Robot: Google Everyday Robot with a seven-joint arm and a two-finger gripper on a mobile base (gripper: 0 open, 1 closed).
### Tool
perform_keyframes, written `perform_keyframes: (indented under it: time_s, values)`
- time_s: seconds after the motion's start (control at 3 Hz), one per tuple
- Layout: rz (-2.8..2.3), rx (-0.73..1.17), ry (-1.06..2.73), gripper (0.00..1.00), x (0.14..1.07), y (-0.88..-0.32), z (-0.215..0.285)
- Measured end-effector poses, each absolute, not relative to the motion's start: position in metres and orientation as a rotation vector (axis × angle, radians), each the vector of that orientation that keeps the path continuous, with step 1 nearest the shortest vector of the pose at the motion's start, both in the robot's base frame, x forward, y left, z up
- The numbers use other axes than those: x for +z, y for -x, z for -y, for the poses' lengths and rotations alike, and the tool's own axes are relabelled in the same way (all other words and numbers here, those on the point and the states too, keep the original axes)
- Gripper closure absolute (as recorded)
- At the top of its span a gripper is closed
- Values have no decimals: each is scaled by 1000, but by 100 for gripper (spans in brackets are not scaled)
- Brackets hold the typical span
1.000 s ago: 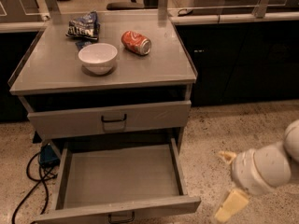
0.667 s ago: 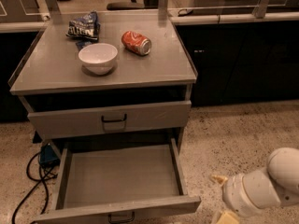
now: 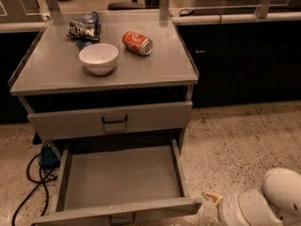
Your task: Close middle drawer
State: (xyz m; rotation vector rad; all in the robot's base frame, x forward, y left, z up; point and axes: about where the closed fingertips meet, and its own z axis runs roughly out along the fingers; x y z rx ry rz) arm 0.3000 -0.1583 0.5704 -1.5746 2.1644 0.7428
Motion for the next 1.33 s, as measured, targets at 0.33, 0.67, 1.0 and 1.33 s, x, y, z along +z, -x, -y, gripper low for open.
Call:
perform_keyframes:
  time_s: [0.33,0.67,1.0,1.33]
  values:
    - [-2164,743,1575,0,570,-300,158]
    - [-2147,834,1585,0,532,-288,153]
    - [-2076,941,1622,0,465,-281,146]
    - [-2003,1092,1646,0,409,-267,124]
